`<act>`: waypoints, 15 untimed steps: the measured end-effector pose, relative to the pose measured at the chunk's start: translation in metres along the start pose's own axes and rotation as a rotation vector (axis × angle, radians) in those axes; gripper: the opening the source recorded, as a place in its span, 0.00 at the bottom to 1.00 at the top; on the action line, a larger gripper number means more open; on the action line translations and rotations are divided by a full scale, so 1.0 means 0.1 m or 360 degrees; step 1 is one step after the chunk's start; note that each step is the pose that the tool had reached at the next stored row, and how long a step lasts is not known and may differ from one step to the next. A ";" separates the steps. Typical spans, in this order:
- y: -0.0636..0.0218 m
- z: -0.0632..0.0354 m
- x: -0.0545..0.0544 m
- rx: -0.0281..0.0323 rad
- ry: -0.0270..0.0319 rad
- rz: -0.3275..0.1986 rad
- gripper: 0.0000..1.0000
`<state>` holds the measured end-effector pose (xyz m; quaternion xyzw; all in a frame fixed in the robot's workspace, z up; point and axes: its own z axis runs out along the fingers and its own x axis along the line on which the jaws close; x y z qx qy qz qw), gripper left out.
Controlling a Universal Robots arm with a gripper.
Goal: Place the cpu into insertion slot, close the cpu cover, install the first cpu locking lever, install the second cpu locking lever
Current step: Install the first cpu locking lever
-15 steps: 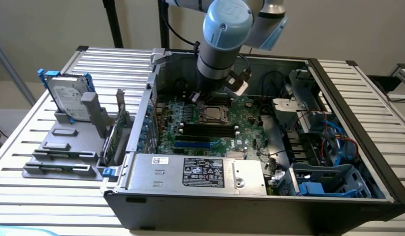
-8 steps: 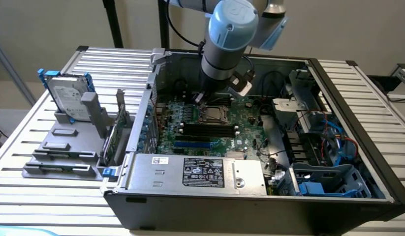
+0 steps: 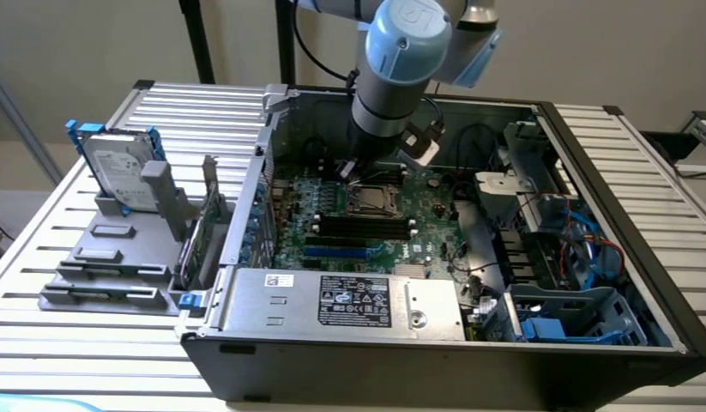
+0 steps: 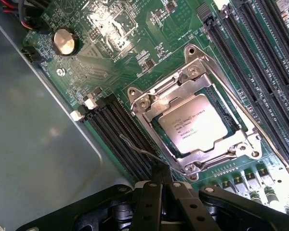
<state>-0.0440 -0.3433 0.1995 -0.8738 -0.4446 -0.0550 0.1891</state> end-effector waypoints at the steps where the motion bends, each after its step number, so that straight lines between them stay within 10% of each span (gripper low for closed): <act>1: 0.001 0.001 0.00 0.00007 -0.00027 0.0001 0.11; 15: 0.097 0.005 0.07 0.00173 -0.00260 0.0013 0.11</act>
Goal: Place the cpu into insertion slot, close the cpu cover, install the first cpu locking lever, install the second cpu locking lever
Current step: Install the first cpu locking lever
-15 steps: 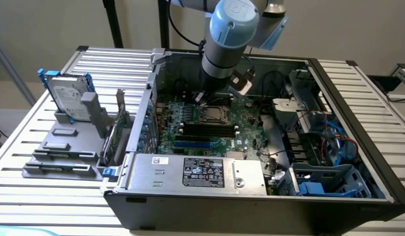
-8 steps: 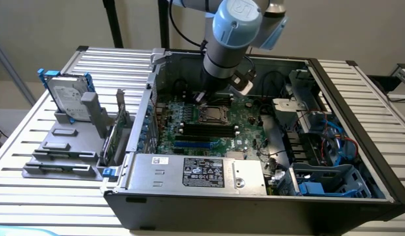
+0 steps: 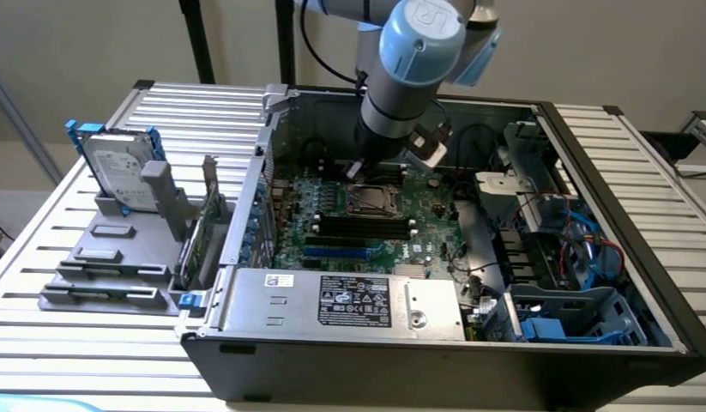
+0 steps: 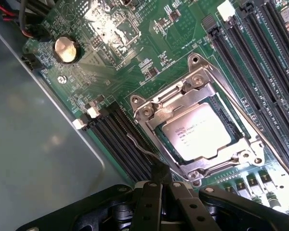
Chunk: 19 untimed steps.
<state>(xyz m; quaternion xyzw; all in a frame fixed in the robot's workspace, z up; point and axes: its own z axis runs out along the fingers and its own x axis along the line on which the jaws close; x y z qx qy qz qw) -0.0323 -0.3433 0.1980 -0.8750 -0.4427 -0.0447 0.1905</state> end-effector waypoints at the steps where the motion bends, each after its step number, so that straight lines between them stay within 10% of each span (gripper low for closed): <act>1: 0.008 0.002 0.00 0.00001 -0.00003 0.0000 0.11; 19: 0.041 0.028 0.05 0.00034 -0.00050 0.0004 0.11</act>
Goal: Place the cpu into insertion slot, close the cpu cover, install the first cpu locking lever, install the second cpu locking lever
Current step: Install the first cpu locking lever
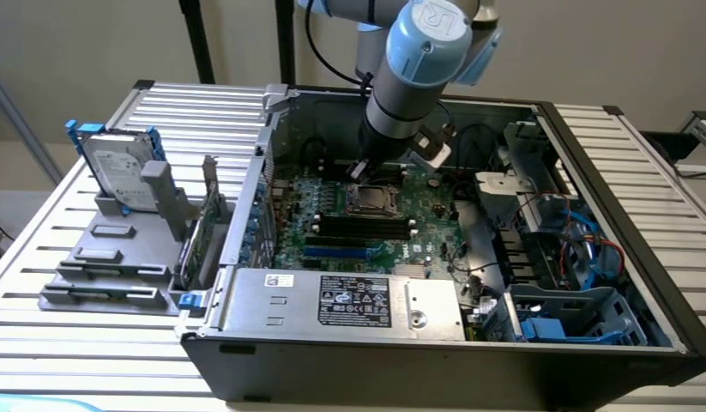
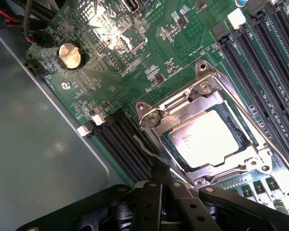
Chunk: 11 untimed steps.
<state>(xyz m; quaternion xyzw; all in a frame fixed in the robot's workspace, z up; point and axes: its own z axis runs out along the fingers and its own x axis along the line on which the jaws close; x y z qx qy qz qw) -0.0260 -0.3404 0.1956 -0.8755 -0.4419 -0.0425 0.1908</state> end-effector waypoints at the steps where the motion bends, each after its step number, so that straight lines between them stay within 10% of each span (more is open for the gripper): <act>1: -0.002 0.003 0.00 0.00000 -0.00001 0.0000 0.11; 11: 0.048 0.004 0.04 0.00186 -0.00139 0.0010 0.11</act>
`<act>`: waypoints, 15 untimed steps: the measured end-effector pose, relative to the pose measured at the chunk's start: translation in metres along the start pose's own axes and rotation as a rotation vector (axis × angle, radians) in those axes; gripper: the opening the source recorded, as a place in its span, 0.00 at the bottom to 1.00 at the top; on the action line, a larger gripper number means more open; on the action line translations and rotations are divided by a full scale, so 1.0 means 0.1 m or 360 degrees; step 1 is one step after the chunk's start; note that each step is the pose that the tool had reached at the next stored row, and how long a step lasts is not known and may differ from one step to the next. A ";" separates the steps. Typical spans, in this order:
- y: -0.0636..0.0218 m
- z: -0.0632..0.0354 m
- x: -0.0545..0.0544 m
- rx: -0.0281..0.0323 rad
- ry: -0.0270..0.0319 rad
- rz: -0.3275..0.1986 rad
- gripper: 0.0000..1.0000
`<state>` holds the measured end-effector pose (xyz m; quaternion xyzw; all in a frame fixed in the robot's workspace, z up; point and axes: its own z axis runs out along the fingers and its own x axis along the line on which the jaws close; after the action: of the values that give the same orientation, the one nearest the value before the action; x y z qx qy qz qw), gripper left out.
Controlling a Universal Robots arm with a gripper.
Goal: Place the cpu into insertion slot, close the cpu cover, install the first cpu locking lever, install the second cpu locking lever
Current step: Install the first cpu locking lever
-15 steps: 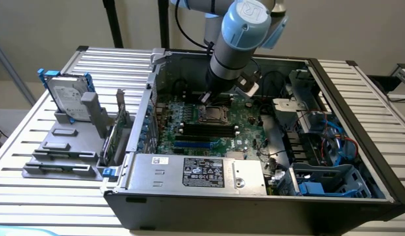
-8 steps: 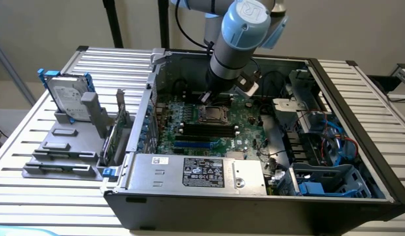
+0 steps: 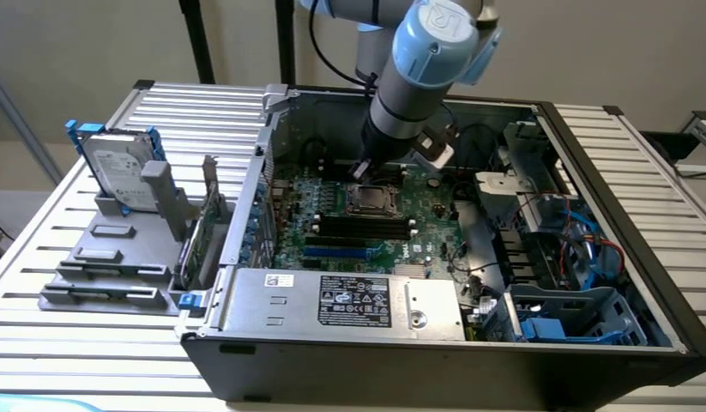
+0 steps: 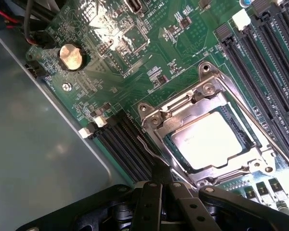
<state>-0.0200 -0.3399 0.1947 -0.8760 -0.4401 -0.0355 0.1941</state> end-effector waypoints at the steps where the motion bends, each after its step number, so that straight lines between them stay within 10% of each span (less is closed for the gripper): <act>1: 0.012 -0.002 0.01 0.00049 -0.00032 0.0002 0.11; 15: 0.125 -0.017 0.04 0.00303 -0.00222 0.0015 0.11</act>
<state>-0.0077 -0.3445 0.1933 -0.8764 -0.4376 -0.0243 0.1995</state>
